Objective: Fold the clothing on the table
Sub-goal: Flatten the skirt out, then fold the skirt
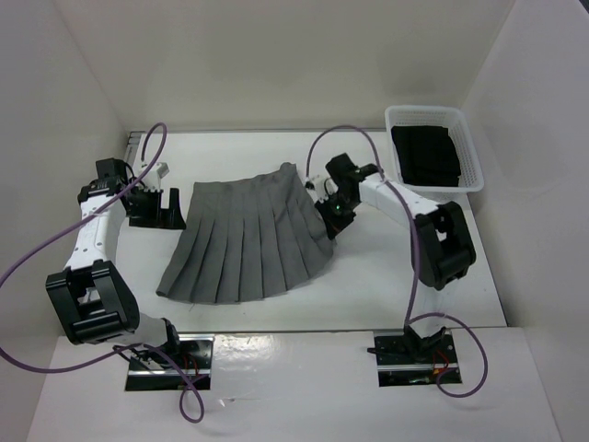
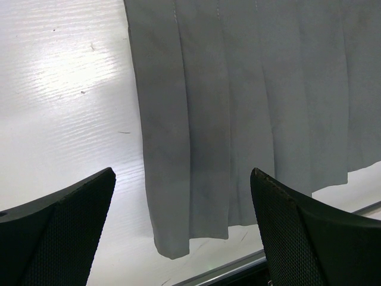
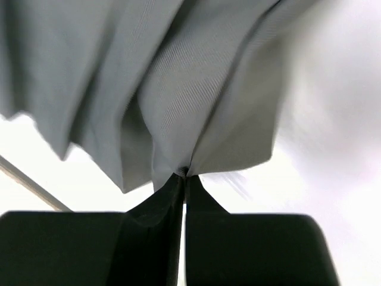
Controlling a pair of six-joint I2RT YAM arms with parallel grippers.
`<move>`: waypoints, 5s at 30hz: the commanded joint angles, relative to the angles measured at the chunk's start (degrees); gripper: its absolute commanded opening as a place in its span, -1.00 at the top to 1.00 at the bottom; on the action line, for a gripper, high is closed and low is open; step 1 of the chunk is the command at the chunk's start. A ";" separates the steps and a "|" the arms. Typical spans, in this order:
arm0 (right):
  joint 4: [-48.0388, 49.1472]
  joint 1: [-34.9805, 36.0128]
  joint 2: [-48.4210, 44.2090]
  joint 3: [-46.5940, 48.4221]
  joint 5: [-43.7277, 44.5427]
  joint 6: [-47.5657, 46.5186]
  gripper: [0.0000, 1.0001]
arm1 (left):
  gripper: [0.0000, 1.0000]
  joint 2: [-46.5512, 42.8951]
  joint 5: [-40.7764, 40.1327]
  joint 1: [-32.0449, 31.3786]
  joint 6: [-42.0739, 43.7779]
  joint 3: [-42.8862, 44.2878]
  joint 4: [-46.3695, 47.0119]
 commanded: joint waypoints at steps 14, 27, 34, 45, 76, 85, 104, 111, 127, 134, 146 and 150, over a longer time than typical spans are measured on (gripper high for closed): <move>-14.29 4.92 -15.16 6.37 15.62 -3.35 -0.55 | -1.00 -1.64 -0.06 0.15 1.08 1.20 -1.33; -0.49 4.92 0.91 15.75 10.18 -0.45 -0.55 | -1.00 4.41 6.53 0.15 -3.22 1.02 6.83; 2.86 3.78 14.18 29.39 4.56 0.17 -0.55 | -1.00 16.62 14.25 0.15 -3.23 10.42 9.30; 1.10 -1.58 29.39 49.08 -4.94 1.66 -0.55 | -0.97 31.05 6.11 -0.46 -3.84 23.43 15.18; -10.50 -4.31 55.24 87.41 -15.66 2.98 -0.53 | -0.63 49.95 4.78 -9.17 0.81 37.15 11.15; -9.89 -4.31 56.82 89.78 -15.66 3.50 -0.53 | -0.20 47.93 4.24 -8.56 3.62 34.25 10.09; -6.99 -4.31 60.87 93.12 -18.74 6.23 -0.50 | 0.10 45.73 6.88 -6.88 7.32 28.89 7.37; -5.15 -4.31 61.39 93.74 -17.26 8.25 -0.13 | 0.32 45.73 7.50 -6.88 7.32 29.41 7.37; -4.09 -7.83 58.67 93.74 -8.37 10.98 0.92 | 0.62 52.67 4.08 -9.25 2.75 49.26 5.78; -3.47 -8.88 56.04 91.89 -4.42 10.98 1.00 | 0.67 60.58 5.47 -12.94 1.52 66.84 -0.27; -3.47 -9.94 41.19 86.36 -2.13 8.70 1.00 | 0.88 54.09 8.99 -13.47 3.36 69.60 -5.90; -3.99 -9.94 36.18 83.11 -2.13 7.21 1.00 | 0.94 46.99 8.91 -13.47 6.69 62.67 -6.43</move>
